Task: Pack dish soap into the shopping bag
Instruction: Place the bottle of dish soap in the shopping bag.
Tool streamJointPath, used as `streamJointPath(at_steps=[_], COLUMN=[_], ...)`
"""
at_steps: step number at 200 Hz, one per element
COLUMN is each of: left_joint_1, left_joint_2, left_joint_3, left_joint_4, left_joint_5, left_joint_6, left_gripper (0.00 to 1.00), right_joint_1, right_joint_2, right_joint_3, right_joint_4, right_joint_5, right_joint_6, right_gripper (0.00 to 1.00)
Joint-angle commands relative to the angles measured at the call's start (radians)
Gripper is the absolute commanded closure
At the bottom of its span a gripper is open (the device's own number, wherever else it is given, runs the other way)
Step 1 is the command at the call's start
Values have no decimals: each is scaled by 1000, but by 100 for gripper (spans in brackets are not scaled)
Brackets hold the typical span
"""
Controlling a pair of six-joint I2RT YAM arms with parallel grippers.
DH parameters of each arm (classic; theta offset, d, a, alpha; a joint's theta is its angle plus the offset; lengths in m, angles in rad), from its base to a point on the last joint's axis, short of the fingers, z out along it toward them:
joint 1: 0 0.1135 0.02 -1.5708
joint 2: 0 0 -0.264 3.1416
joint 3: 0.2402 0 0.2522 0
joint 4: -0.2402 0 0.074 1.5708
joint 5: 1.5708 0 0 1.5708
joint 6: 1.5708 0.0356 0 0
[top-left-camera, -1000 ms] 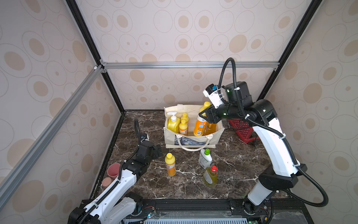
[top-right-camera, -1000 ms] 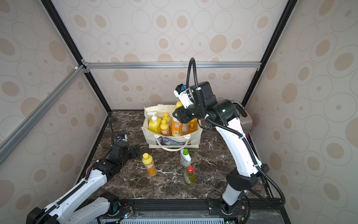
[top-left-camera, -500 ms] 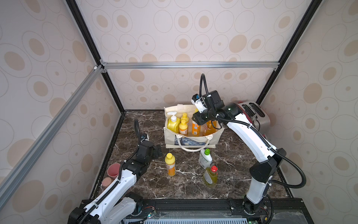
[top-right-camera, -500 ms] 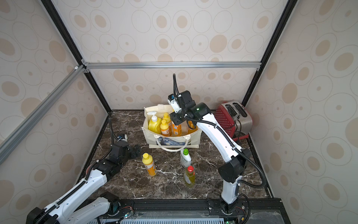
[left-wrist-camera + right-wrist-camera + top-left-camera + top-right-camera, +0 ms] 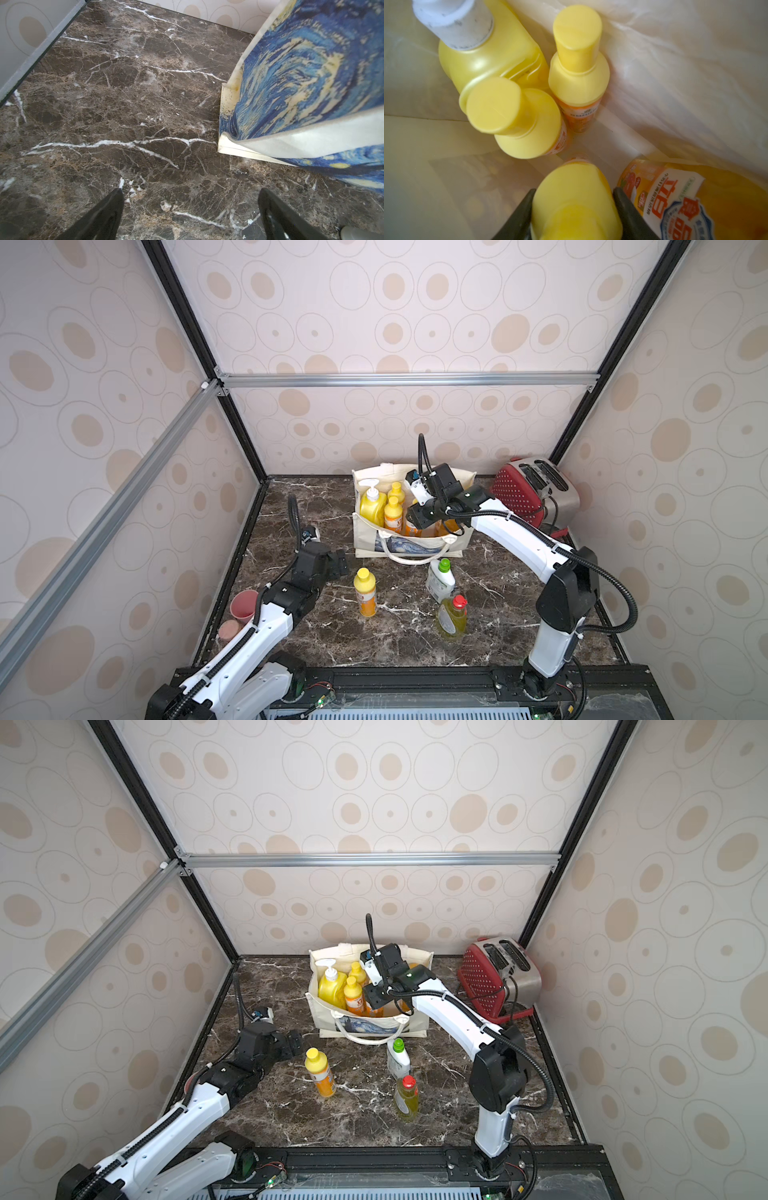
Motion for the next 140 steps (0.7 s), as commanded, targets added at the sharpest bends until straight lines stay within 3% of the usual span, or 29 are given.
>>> streamJointPath(at_steps=[1,107,140], left_joint_1=[1,1,1], left_joint_2=[-13,-13,-2], left_joint_3=[31,31,36], left_joint_4=[17,16,17], left_joint_5=[-2,0,4], left_joint_6=[5,7,8], left_gripper=[1,1,1], right_joint_1=[14,29,30], right_joint_2=[-63,-31,-32], right_joint_3=[-13,3,-49], right_joint_4=[156,237,236], right_joint_5=[-33,-47,-51], right_joint_6=[19,25,33], right_gripper=[63,63,58])
